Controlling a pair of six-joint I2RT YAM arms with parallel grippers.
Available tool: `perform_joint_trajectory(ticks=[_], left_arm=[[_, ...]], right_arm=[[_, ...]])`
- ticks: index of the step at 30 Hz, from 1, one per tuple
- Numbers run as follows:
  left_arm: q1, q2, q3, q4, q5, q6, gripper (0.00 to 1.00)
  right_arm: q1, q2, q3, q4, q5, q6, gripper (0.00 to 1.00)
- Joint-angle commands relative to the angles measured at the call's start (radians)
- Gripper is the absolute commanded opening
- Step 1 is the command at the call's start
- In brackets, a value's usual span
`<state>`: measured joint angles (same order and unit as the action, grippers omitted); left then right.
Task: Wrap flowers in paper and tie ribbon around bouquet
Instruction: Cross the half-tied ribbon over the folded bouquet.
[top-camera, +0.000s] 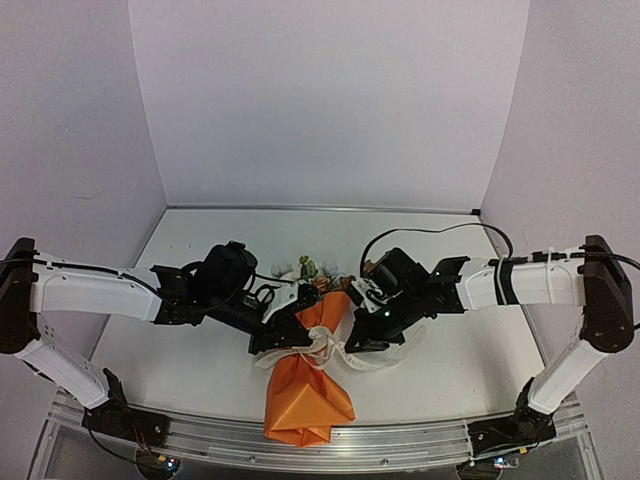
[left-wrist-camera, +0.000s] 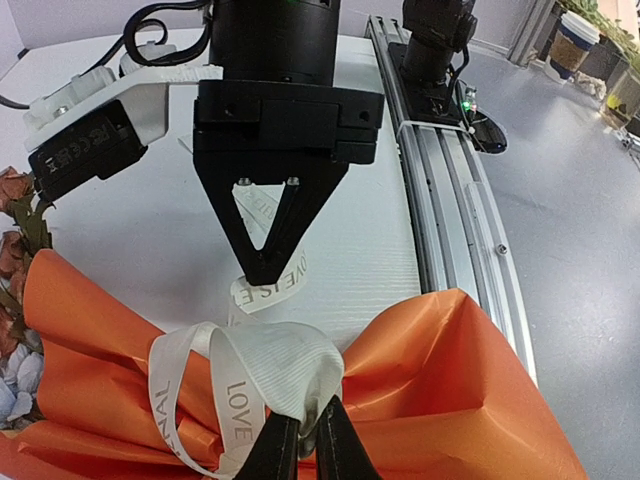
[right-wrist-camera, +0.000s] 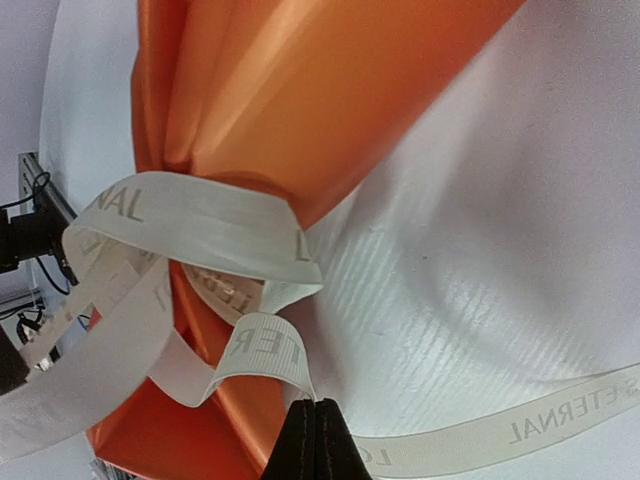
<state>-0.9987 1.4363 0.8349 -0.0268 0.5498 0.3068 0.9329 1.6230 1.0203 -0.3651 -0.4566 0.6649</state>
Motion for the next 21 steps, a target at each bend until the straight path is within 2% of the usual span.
perform_joint_trajectory(ticks=[1, 13, 21], left_arm=[[-0.01, -0.005, -0.002, 0.005, -0.014, 0.072, 0.09], [-0.045, 0.009, 0.018, -0.041, -0.021, 0.161, 0.1], [-0.083, 0.06, 0.067, -0.113, -0.051, 0.278, 0.12]], right_arm=[[0.014, 0.016, 0.013, 0.094, -0.075, 0.076, 0.0], [0.014, 0.141, 0.077, 0.202, -0.027, 0.144, 0.0], [0.015, 0.185, 0.099, 0.25, -0.014, 0.151, 0.0]])
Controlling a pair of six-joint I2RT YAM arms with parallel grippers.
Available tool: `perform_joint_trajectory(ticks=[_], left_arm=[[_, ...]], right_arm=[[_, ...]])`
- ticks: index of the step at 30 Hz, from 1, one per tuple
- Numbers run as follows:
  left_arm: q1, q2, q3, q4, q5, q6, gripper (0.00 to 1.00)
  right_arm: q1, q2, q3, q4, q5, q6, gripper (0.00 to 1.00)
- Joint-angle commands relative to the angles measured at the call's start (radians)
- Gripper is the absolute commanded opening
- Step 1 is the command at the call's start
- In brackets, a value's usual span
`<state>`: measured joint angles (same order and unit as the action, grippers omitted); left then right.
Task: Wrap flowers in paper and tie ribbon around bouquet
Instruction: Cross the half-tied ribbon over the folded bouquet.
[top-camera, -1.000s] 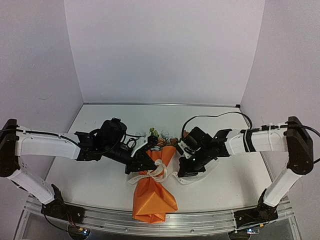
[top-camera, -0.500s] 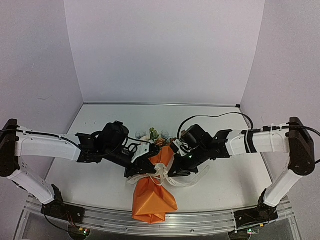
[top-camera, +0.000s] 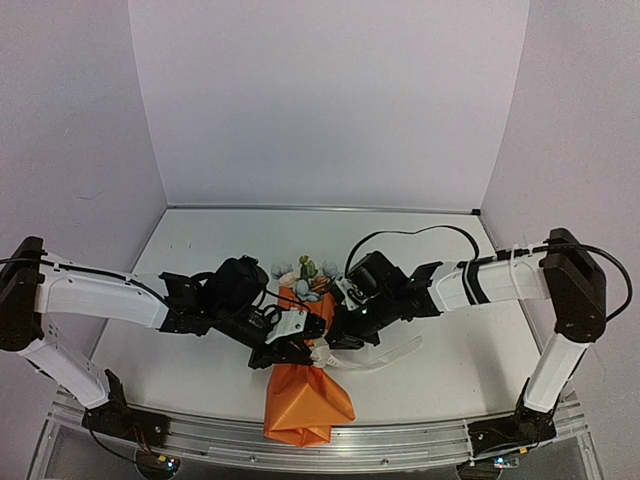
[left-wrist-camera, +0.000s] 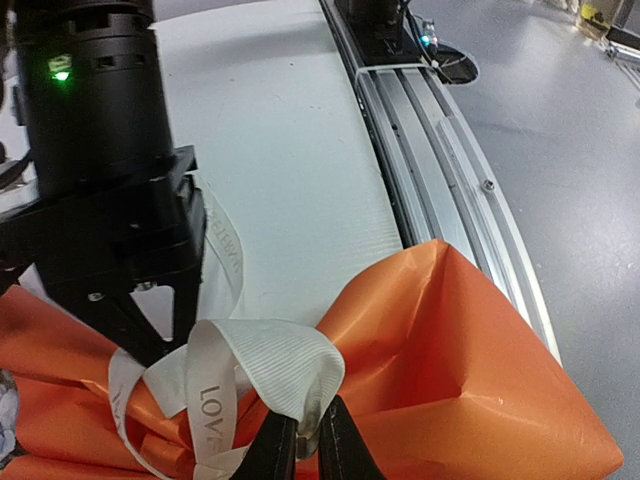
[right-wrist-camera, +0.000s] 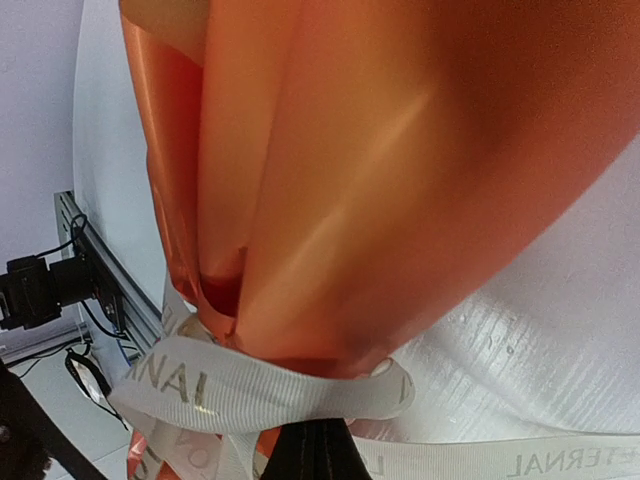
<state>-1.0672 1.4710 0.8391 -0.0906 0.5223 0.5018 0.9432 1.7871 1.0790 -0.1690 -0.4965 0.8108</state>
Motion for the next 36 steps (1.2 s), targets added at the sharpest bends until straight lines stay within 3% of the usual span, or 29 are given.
perform_joint_trajectory(ticks=[1, 10, 15, 22, 30, 36], left_arm=[[-0.015, 0.029, 0.069, -0.05, -0.029, 0.089, 0.13], [-0.026, 0.039, 0.101, -0.038, -0.063, 0.134, 0.35], [-0.028, 0.018, 0.101, -0.038, -0.07, 0.143, 0.41], [-0.028, -0.043, 0.084, 0.0, -0.047, 0.092, 0.55], [-0.027, -0.108, 0.033, 0.084, -0.039, -0.028, 0.53], [-0.022, -0.067, 0.06, 0.098, -0.15, -0.103, 0.53]], right_arm=[[0.004, 0.022, 0.04, 0.056, 0.032, 0.003, 0.0], [0.004, 0.023, 0.041, 0.062, 0.069, -0.041, 0.0], [0.004, 0.029, 0.045, 0.062, 0.072, -0.055, 0.0], [0.004, 0.038, 0.047, 0.062, 0.068, -0.058, 0.0], [0.006, 0.031, 0.043, 0.053, 0.071, -0.073, 0.0], [0.008, 0.034, 0.053, 0.04, 0.07, -0.082, 0.0]])
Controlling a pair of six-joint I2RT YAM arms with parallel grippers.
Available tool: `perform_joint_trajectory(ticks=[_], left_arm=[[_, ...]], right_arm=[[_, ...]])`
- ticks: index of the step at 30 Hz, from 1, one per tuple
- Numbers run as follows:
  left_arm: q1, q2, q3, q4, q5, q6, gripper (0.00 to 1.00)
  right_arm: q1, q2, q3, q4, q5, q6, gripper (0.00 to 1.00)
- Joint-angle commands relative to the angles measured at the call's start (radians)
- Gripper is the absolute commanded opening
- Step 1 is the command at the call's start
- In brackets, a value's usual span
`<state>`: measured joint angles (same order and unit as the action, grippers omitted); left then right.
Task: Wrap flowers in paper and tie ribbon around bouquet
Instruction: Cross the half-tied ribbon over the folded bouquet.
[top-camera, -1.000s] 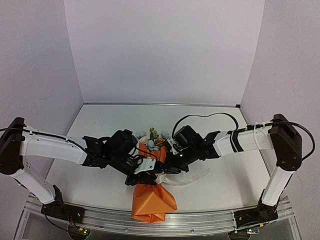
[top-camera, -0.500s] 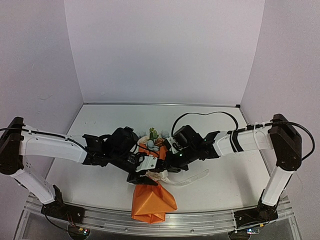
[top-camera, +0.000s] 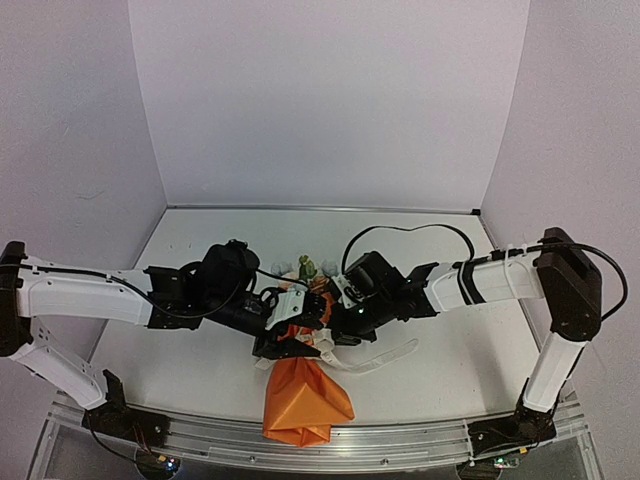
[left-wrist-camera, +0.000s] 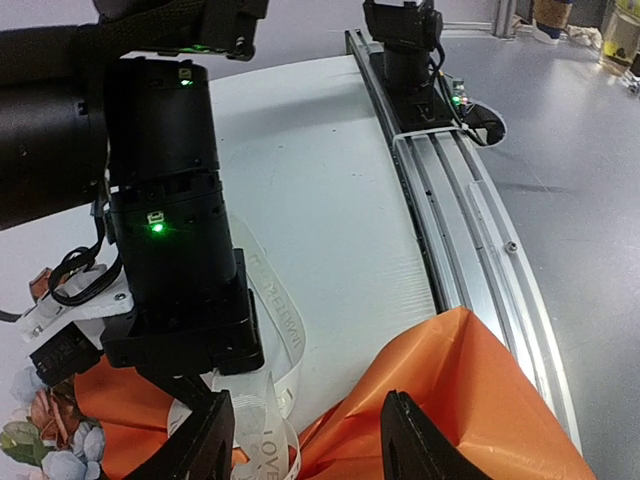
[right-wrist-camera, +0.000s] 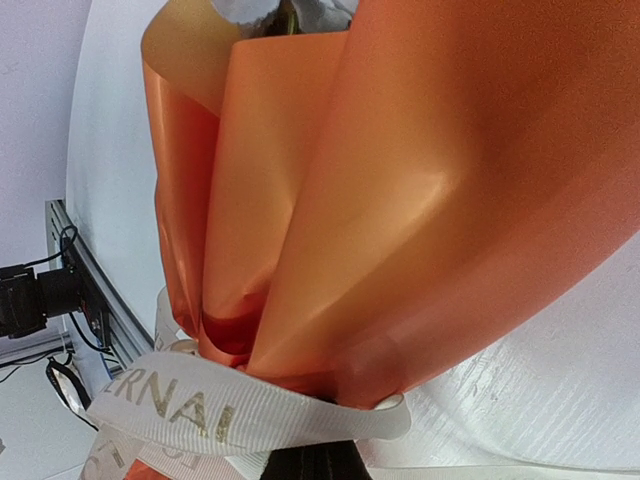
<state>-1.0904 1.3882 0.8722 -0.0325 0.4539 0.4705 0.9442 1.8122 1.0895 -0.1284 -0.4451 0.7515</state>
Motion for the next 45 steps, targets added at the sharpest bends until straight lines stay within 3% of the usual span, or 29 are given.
perform_joint_trajectory(ticks=[1, 11, 13, 17, 22, 30, 36, 41, 45], left_arm=[[0.001, 0.029, 0.031, 0.039, -0.112, -0.075, 0.54], [0.012, 0.119, 0.08, 0.046, -0.196, -0.078, 0.51], [0.014, 0.132, 0.093, 0.048, -0.199, -0.07, 0.42], [0.014, 0.155, 0.138, 0.003, -0.156, -0.06, 0.12], [0.014, 0.103, 0.115, 0.028, -0.01, -0.054, 0.0], [0.014, 0.1, 0.109, -0.033, 0.161, -0.011, 0.0], [0.014, 0.13, 0.115, -0.077, 0.166, 0.015, 0.01], [0.014, 0.158, 0.113, -0.032, 0.1, -0.013, 0.16], [0.014, 0.128, 0.061, 0.093, 0.044, -0.082, 0.37]], right_arm=[[0.007, 0.01, 0.044, -0.001, 0.018, -0.024, 0.0], [0.009, 0.011, 0.046, -0.005, 0.017, -0.026, 0.0], [0.01, 0.011, 0.046, -0.006, 0.017, -0.026, 0.0], [0.011, 0.015, 0.047, -0.008, 0.021, -0.026, 0.0], [0.011, 0.024, 0.05, -0.011, 0.05, -0.023, 0.0], [0.004, 0.052, 0.095, 0.025, 0.074, -0.028, 0.0], [-0.01, 0.043, 0.111, 0.079, 0.017, -0.055, 0.0], [-0.009, 0.05, 0.125, 0.102, -0.064, -0.069, 0.0], [-0.008, 0.052, 0.109, 0.102, -0.093, -0.072, 0.0]])
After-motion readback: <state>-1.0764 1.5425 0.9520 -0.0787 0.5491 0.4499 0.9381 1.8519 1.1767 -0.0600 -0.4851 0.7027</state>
